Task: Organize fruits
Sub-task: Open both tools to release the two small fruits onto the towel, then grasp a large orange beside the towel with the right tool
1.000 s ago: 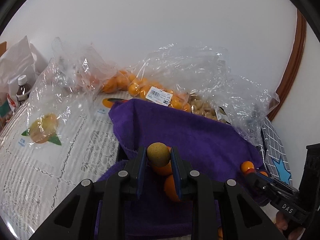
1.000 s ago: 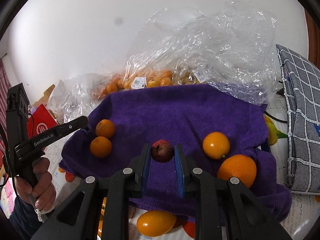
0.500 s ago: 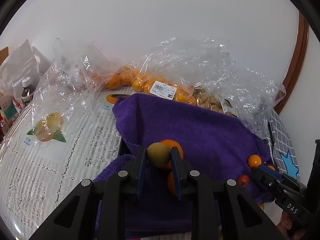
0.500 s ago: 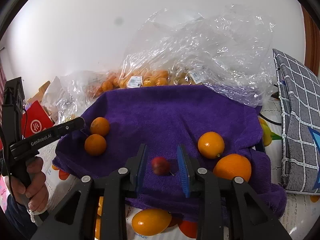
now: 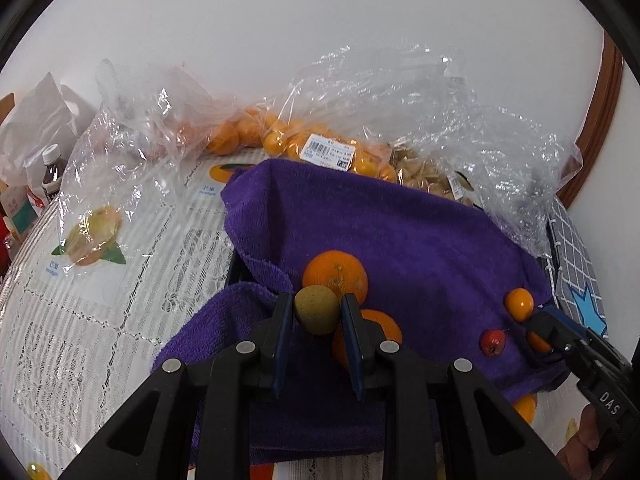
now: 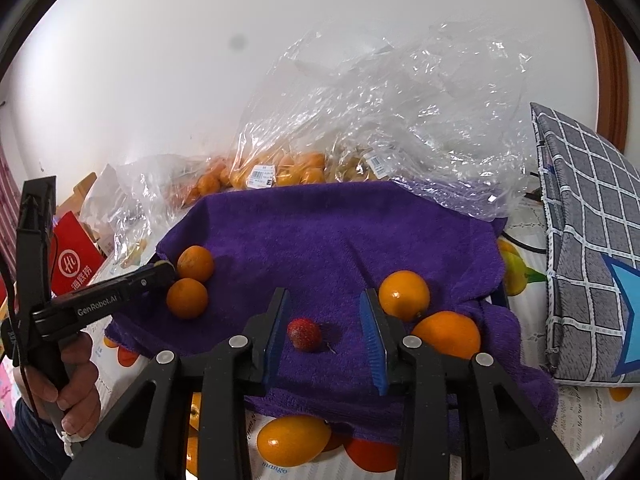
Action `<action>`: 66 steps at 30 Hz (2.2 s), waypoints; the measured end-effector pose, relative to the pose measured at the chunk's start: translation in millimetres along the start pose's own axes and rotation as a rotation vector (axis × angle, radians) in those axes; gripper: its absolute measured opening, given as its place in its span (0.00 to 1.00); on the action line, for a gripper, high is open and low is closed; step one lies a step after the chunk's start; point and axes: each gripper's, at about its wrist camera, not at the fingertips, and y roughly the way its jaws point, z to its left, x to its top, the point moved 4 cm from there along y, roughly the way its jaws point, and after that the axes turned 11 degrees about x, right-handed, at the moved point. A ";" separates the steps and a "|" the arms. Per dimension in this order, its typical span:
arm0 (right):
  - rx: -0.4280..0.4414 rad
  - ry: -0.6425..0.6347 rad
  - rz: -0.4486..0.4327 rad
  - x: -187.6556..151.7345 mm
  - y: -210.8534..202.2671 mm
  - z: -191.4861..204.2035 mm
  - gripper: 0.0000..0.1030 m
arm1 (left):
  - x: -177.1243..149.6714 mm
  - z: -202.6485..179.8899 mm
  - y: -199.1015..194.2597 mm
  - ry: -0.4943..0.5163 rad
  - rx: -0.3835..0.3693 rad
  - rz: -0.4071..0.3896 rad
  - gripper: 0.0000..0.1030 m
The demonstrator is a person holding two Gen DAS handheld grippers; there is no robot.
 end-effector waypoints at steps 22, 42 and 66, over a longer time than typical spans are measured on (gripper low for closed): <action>-0.048 -0.104 0.037 -26.1 -34.0 31.4 0.39 | 4.3 0.4 -5.9 -0.013 -0.046 0.017 0.42; -0.124 -0.081 0.118 -60.5 -53.6 42.9 0.39 | -4.1 22.7 -62.1 -0.091 -0.119 -0.177 0.49; -0.080 -0.040 0.218 -68.6 -3.1 28.6 0.41 | -33.0 39.3 -77.4 -0.035 -0.106 -0.153 0.49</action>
